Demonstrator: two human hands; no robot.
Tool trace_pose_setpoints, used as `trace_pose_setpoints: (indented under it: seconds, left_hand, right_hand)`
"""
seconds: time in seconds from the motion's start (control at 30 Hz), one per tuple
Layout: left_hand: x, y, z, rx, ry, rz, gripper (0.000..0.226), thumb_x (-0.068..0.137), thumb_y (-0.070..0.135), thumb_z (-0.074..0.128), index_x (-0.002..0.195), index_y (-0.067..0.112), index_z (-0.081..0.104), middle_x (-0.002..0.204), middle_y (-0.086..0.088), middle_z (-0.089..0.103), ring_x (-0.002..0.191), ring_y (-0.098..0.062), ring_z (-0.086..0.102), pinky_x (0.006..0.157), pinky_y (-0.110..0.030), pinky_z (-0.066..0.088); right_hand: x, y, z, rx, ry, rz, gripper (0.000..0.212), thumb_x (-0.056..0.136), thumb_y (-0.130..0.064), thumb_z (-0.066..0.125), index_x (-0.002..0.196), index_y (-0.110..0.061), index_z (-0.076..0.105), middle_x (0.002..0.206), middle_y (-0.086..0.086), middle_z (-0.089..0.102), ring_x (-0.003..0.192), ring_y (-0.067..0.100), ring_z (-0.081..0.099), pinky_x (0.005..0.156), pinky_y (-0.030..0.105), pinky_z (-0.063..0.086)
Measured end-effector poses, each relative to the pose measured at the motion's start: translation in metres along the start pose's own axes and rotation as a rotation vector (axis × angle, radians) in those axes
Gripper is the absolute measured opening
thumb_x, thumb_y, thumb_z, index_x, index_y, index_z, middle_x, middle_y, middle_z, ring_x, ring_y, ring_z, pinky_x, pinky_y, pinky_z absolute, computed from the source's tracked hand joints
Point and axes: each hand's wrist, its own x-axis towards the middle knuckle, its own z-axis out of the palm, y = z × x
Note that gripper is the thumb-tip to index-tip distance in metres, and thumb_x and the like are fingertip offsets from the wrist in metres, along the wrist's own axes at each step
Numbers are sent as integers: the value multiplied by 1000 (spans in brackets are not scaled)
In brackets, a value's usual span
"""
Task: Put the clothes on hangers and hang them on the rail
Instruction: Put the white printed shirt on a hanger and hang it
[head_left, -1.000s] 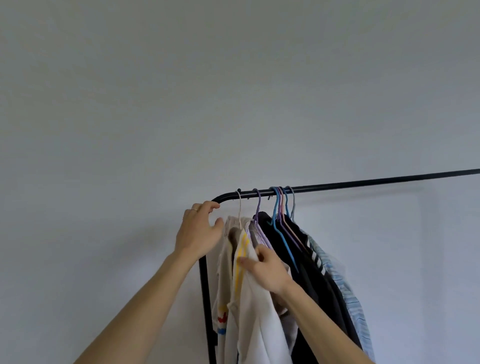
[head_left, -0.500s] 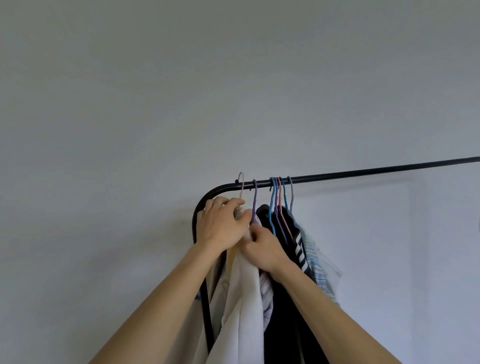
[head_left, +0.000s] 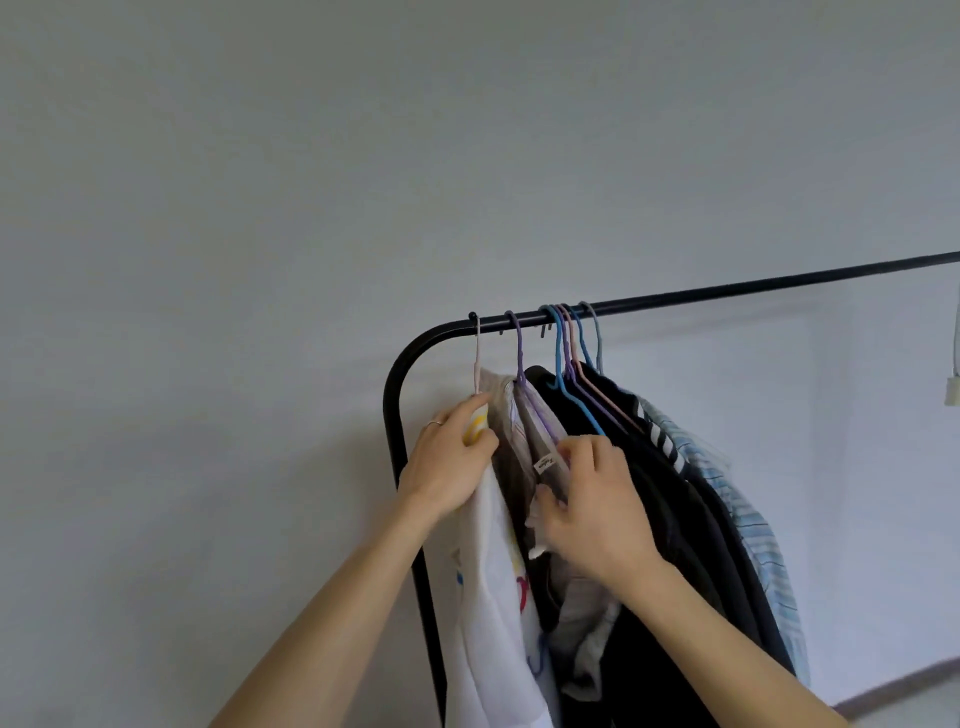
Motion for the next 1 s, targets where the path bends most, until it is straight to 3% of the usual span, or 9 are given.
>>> trace_pose_setpoints:
  seconds: [0.1, 0.2, 0.33, 0.47, 0.6, 0.7, 0.83, 0.9, 1.0]
  left_hand:
    - [-2, 9, 6, -92, -44, -45, 58, 91, 30, 51, 144, 47, 34, 143, -4, 44, 127, -22, 46, 93, -29, 36]
    - [-6, 22, 19, -264, -128, -81, 79, 86, 17, 59, 150, 43, 22, 151, -4, 37, 128, -22, 44, 94, -30, 35]
    - [-9, 35, 36, -267, 9, -133, 74, 88, 14, 52, 150, 39, 20, 142, -12, 41, 112, -26, 50, 93, -35, 42]
    - [-5, 40, 46, -192, 108, -147, 70, 86, 14, 51, 149, 31, 26, 143, -12, 41, 125, -32, 47, 102, -41, 41]
    - [-3, 41, 56, -101, 125, -103, 68, 88, 13, 50, 148, 31, 24, 146, -12, 38, 129, -33, 44, 97, -41, 39]
    - [-3, 41, 63, -55, 143, -83, 66, 90, 15, 50, 147, 34, 23, 147, -11, 37, 129, -33, 44, 89, -37, 38]
    - [7, 29, 62, 3, 143, -108, 69, 91, 16, 50, 150, 31, 16, 151, -13, 32, 133, -34, 40, 92, -41, 38]
    - [12, 21, 57, -1, 133, -146, 73, 91, 18, 52, 152, 29, 13, 153, -14, 29, 137, -34, 35, 101, -46, 37]
    - [9, 23, 53, 89, 135, -148, 77, 90, 20, 56, 153, 27, 14, 155, -13, 25, 135, -37, 35, 103, -49, 38]
  right_hand:
    - [5, 11, 2, -57, -121, 117, 36, 87, -17, 57, 121, -6, 47, 112, 12, 53, 97, 34, 56, 77, 39, 46]
    - [26, 21, -1, 53, -223, 246, 15, 97, -17, 41, 101, -8, 53, 97, 10, 60, 87, 35, 59, 68, 38, 43]
    - [44, 46, -29, 210, -207, 425, 24, 97, -20, 41, 90, -14, 63, 92, 3, 70, 87, 28, 63, 75, 35, 48]
    - [47, 94, -66, 6, -140, 422, 25, 96, -18, 44, 104, -17, 67, 102, 4, 71, 93, 29, 64, 75, 34, 48]
    - [47, 136, -97, -172, -92, 495, 32, 90, -11, 49, 115, -20, 68, 108, 12, 72, 100, 36, 63, 77, 34, 43]
    - [55, 150, -113, -154, -86, 549, 35, 89, -10, 52, 116, -20, 69, 109, 14, 72, 102, 37, 62, 81, 34, 45]
    - [64, 141, -126, 1, -32, 548, 44, 81, -5, 46, 101, -33, 74, 104, -5, 74, 99, 24, 63, 75, 26, 41]
    - [63, 129, -137, 9, -7, 510, 42, 78, -5, 45, 90, -34, 74, 91, -9, 71, 89, 21, 61, 72, 26, 43]
    - [42, 124, -156, -43, -57, 450, 42, 80, -7, 45, 89, -36, 74, 86, -11, 67, 84, 19, 57, 72, 28, 46]
